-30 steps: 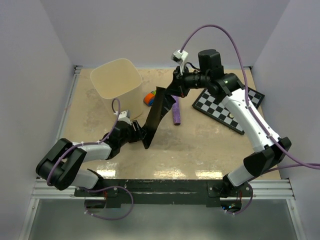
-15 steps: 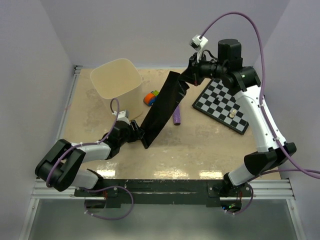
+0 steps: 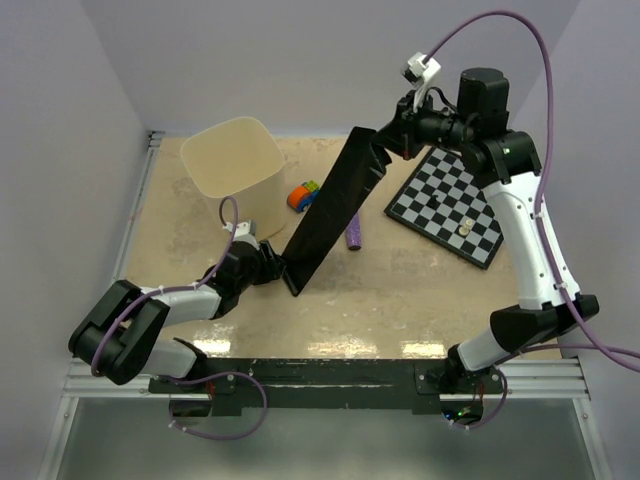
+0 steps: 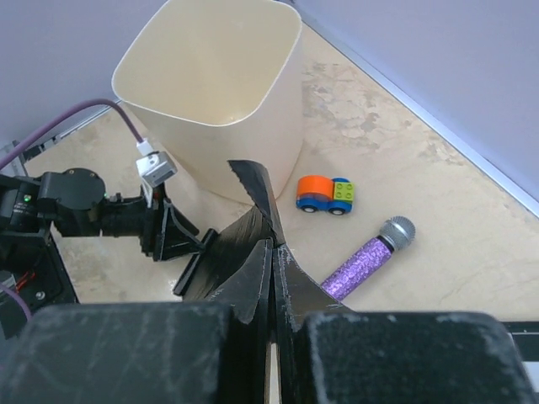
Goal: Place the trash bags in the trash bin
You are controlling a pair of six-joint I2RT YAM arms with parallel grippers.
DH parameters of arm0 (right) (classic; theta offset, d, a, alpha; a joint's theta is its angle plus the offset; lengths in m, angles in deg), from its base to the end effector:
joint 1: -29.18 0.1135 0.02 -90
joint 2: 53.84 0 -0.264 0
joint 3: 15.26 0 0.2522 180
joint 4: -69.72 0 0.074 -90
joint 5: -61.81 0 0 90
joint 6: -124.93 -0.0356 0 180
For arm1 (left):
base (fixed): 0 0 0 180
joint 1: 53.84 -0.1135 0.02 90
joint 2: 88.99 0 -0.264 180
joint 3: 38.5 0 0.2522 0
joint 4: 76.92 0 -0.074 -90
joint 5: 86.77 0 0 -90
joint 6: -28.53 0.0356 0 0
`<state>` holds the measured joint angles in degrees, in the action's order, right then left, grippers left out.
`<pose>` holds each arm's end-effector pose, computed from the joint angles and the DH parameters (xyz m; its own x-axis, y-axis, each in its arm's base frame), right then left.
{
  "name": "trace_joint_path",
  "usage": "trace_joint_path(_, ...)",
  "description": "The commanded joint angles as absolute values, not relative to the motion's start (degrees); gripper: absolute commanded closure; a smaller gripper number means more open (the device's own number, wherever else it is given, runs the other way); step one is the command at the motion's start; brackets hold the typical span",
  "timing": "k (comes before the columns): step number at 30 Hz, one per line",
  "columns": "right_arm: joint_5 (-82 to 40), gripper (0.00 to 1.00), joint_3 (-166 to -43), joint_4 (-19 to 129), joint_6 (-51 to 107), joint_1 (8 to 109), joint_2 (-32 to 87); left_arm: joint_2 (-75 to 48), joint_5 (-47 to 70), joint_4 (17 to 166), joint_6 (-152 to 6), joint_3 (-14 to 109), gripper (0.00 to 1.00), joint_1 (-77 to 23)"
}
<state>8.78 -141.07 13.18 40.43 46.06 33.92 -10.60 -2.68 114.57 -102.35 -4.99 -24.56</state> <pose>0.2861 0.1092 0.5003 -0.2275 -0.1491 -0.9623 -0.8033 0.5873 0.0990 0.2085 -0.1127 0.1339 -0.6322 -0.3918 -0.6684 -0.0030 0.8639 -0.5036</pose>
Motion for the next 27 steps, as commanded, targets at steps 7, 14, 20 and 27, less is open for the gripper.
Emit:
trace_joint_path(7, 8.8, 1.0, -136.7, 16.3, 38.6, 42.2, 29.7, -10.0, -4.7, 110.9, -100.8, -5.0, 0.48, -25.2)
trace_joint_path(14, 7.0, 1.0, -132.3, 17.6, 38.7, 40.3, 28.0, -10.7, -3.9, 111.1, -100.2, -5.5, 0.47, -25.2)
trace_joint_path(20, 2.6, 1.0, -131.4, 20.4, 38.4, 38.6, 27.1, -11.2, -3.1, 111.6, -99.5, -5.8, 0.43, -25.2)
trace_joint_path(27, 1.3, 1.0, -135.0, 22.3, 38.0, 38.4, 26.7, -13.0, -0.2, 110.8, -97.4, -4.8, 0.37, -25.2)
